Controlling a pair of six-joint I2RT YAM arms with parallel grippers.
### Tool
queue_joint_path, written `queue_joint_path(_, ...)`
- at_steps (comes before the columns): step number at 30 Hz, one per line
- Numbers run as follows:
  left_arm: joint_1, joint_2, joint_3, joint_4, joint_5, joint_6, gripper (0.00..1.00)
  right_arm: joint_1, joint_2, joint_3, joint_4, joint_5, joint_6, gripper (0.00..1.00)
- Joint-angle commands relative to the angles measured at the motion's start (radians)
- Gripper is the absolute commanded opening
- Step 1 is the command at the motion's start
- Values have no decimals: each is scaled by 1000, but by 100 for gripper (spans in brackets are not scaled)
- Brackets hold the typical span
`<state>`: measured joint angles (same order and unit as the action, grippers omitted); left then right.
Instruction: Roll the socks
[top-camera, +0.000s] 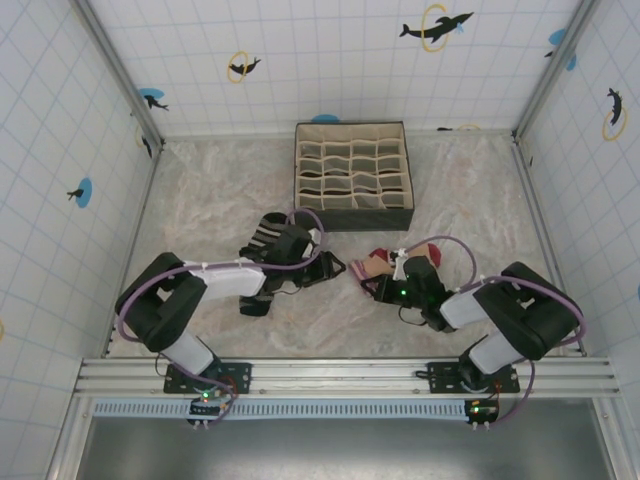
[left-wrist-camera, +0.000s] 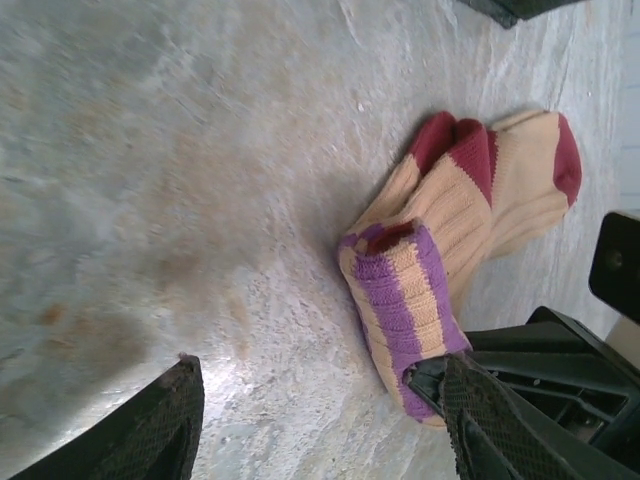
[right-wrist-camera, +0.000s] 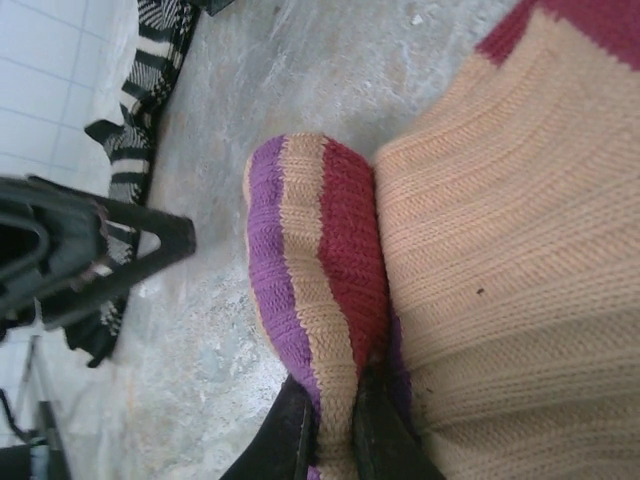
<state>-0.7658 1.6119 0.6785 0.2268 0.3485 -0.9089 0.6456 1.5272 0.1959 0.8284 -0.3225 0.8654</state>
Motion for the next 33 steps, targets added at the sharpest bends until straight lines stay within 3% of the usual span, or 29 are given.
queue_joint_path(1, -18, 39, 31, 46, 18, -5, 62, -19, 46, -46, -82, -53, 118, 0)
queue_joint_path(12, -50, 145, 87, 115, 38, -10, 59, -68, 127, -106, 65, -130, 299, 0)
queue_joint_path(33, -96, 286, 147, 170, 64, -77, 35, -90, 205, -133, 230, -161, 389, 0)
